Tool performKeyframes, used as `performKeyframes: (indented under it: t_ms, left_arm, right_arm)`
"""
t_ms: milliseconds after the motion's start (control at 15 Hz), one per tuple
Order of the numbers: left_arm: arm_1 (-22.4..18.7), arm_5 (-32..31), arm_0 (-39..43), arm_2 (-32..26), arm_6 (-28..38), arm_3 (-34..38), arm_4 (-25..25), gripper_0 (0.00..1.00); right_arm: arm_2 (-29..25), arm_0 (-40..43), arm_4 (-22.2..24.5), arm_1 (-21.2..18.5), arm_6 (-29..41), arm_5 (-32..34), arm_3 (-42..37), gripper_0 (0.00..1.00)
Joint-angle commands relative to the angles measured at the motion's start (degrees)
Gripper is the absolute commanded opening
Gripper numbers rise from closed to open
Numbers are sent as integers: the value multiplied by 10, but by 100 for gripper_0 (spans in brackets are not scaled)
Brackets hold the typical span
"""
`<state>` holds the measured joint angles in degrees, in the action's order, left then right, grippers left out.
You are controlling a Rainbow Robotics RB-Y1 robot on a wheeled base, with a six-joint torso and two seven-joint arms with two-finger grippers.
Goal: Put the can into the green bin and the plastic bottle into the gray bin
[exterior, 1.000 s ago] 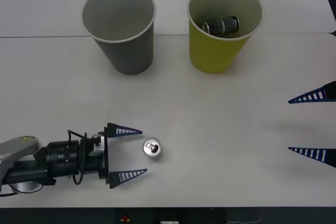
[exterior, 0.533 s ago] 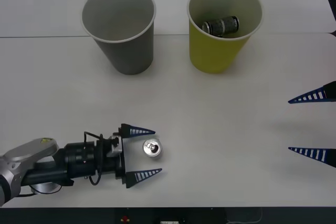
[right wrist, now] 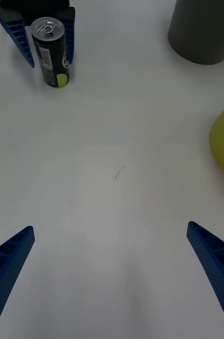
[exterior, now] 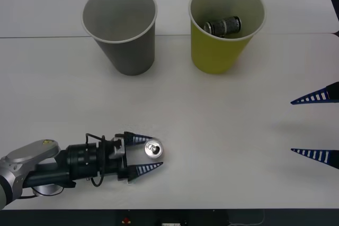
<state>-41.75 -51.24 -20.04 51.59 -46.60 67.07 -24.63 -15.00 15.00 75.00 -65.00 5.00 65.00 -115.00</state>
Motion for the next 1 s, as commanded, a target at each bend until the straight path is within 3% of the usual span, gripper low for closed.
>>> performKeyframes:
  t_ms: [67, 667, 1000]
  left_arm:
    - [0, 0, 0, 0, -2, 0, -3, 0]
    - [-13, 7, 1, -9, 23, 26, -18, 0]
    - [-35, 23, 18, -90, 196, 106, -159, 0]
  right_arm:
    - [0, 0, 0, 0, 0, 0, 0, 100]
    - [0, 0, 0, 0, 0, 0, 0, 100]
    - [0, 0, 0, 0, 0, 0, 0, 100]
